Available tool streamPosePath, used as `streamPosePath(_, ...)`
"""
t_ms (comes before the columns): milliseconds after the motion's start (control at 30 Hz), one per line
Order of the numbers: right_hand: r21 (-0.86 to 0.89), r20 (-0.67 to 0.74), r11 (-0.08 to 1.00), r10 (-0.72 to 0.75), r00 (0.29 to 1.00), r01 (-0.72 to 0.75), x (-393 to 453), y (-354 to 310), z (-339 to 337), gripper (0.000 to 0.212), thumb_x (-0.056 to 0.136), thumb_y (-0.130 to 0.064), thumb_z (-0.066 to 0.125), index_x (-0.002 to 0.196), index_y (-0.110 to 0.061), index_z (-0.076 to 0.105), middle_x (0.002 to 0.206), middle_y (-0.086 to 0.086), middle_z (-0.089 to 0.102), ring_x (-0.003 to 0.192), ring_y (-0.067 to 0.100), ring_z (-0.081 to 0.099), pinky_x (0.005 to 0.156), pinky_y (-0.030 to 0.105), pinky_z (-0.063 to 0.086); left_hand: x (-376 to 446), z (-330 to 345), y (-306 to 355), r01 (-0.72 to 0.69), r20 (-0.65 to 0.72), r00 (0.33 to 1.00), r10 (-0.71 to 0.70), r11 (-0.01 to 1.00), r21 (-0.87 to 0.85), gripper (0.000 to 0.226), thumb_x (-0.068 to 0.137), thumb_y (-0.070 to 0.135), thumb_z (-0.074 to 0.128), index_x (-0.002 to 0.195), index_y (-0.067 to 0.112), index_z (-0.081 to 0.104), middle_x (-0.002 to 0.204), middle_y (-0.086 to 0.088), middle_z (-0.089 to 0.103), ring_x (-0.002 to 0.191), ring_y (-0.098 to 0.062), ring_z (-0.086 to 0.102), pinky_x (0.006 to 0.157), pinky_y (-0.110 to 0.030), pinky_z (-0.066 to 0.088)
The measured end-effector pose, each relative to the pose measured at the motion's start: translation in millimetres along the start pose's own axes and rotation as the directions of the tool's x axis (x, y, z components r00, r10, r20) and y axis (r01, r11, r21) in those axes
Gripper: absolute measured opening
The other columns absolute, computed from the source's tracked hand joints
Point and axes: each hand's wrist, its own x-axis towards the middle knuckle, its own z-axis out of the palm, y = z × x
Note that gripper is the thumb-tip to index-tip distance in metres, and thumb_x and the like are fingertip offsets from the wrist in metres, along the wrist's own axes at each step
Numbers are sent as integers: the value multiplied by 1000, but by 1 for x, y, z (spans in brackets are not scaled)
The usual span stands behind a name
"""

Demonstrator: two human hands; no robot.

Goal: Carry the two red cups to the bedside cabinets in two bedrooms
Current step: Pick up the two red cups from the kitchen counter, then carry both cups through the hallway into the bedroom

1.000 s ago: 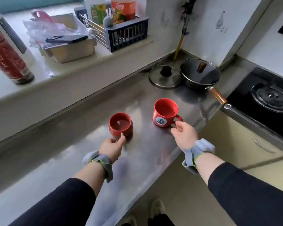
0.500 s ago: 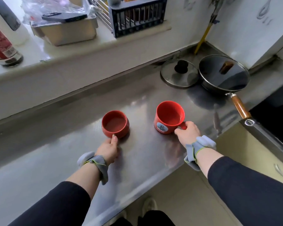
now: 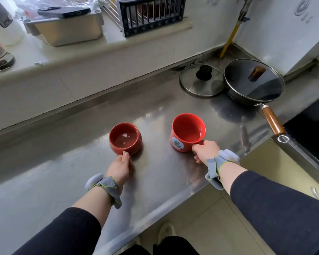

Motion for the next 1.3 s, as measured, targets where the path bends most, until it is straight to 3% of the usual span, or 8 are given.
streamPosePath(100, -49, -43, 998, -48, 998, 46, -3, 1, 5, 26, 75, -21, 51, 82, 1, 63, 81, 24, 68, 70, 38, 62, 70, 40, 52, 1, 1, -2, -8, -15, 1000, 8, 1000, 7, 39, 98, 37, 30, 69, 14, 42, 61, -6, 43, 55, -21, 38, 52, -31, 30)
streamPosePath(300, 47, -110, 997, -56, 992, 62, -11, 4, 16, 23, 72, -24, 52, 76, -3, 62, 72, 21, 64, 79, 42, 65, 69, 41, 51, -1, -2, 4, 8, 6, 1000, -7, 997, -80, 38, 98, 38, 32, 69, 16, 43, 64, -6, 45, 54, -19, 39, 50, -28, 29)
streamPosePath(500, 141, -166, 988, -34, 986, 58, -36, 10, 18, 23, 56, -33, 50, 61, -12, 57, 54, 11, 55, 63, 35, 57, 59, 34, 43, -7, -9, 14, -59, 52, 997, 61, 998, -38, 39, 97, 38, 32, 70, 14, 45, 68, -8, 50, 55, -18, 41, 51, -28, 32)
streamPosePath(733, 236, -298, 971, 29, 954, 45, -84, 20, 15, 20, 50, -38, 53, 55, -20, 61, 42, 0, 54, 52, 27, 49, 52, 30, 38, -22, -14, 44, -217, 173, 964, 203, 974, 69, 36, 96, 39, 32, 74, 18, 50, 72, -9, 55, 57, -19, 44, 63, -33, 35)
streamPosePath(867, 288, -381, 956, 65, 922, 52, -122, 28, 15, 15, 48, -38, 53, 50, -25, 60, 34, -4, 47, 49, 23, 44, 51, 30, 33, -41, -18, 59, -326, 280, 918, 281, 937, 127, 38, 96, 40, 32, 75, 15, 51, 72, -6, 54, 58, -17, 45, 65, -32, 36)
streamPosePath(1033, 418, -455, 907, 159, 876, 52, -169, 43, 16, 13, 49, -28, 55, 44, -17, 49, 43, 2, 40, 51, 21, 34, 53, 34, 29, -64, -14, 67, -400, 435, 844, 315, 909, 118, 37, 95, 40, 35, 70, 16, 46, 71, -4, 49, 59, -17, 44, 56, -29, 33)
streamPosePath(1233, 522, -522, 852, 278, 806, 44, -226, 76, 13, 12, 46, -27, 53, 46, -18, 45, 46, 1, 35, 47, 18, 28, 50, 30, 24, -97, 3, 62, -496, 595, 730, 336, 859, 123, 38, 95, 42, 36, 68, 17, 47, 66, -2, 49, 56, -18, 44, 54, -29, 33)
streamPosePath(1300, 565, -562, 823, 332, 757, 58, -254, 95, 7, 11, 45, -27, 53, 46, -19, 46, 45, 0, 35, 49, 18, 29, 52, 31, 24, -120, 18, 58, -537, 673, 663, 329, 834, 122, 39, 94, 43, 36, 66, 18, 47, 64, -1, 48, 58, -19, 46, 56, -30, 33)
